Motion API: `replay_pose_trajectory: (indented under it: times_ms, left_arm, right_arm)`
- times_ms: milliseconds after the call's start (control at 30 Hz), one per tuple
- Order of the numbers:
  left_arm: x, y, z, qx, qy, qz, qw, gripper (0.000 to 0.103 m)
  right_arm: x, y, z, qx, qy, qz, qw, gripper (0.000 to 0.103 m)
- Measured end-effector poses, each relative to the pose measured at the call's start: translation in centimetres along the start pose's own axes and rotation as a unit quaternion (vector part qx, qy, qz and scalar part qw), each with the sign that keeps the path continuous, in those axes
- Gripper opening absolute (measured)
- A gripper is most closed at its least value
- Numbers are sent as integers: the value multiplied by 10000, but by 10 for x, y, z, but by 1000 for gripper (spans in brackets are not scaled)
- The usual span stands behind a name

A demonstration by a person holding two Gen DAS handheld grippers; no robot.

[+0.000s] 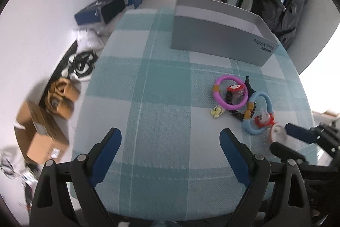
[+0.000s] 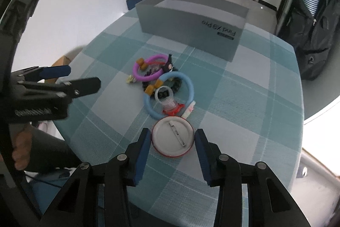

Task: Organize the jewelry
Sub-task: 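Grasp the red-rimmed pin badge with the right gripper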

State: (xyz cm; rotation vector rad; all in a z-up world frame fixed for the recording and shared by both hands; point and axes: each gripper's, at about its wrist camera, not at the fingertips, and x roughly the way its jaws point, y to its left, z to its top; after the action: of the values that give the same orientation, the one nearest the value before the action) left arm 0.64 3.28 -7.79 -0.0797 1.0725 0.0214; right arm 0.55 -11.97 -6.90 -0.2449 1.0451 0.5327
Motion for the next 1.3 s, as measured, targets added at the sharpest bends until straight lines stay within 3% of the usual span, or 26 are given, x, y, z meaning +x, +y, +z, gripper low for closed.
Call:
replay_pose_trajectory:
  times_ms: [200,633,700,767,1000,1067,1167,1300]
  left_arm:
    - [14,-4,7,163,360,-112,9992,91]
    - [27,-23,12,717,481,-210,9960,90]
    - [32,-22,14,696,561,-266,9956,83]
    - [33,-21,18,712,543,-208,9958,67]
    - [31,-24,21,793,435,-296,9955,38]
    - [29,-28,20,844,423,-341,9949,22]
    - [28,-32,18,940,450,-449,9935,8]
    - [26,-34,18,908,505,-671,9923,5]
  right_arm:
    - [-11,-8,2,134,-81,-3,9999,41]
    - [-39,-37,10,599,-510,232,9966,41]
    - [-43,-39,9,585,-563,263,9963,41]
    - [-47,-39,8,565,-592,279,9963,41]
    - [-44,-43,6,597,-531,291,9964,41]
    - [-45,-42,6,589,-537,302,9964,41]
    - [-46,-41,7,566,-562,306,9963,41]
    - [-44,-39,8,524,-570,322,9965,41]
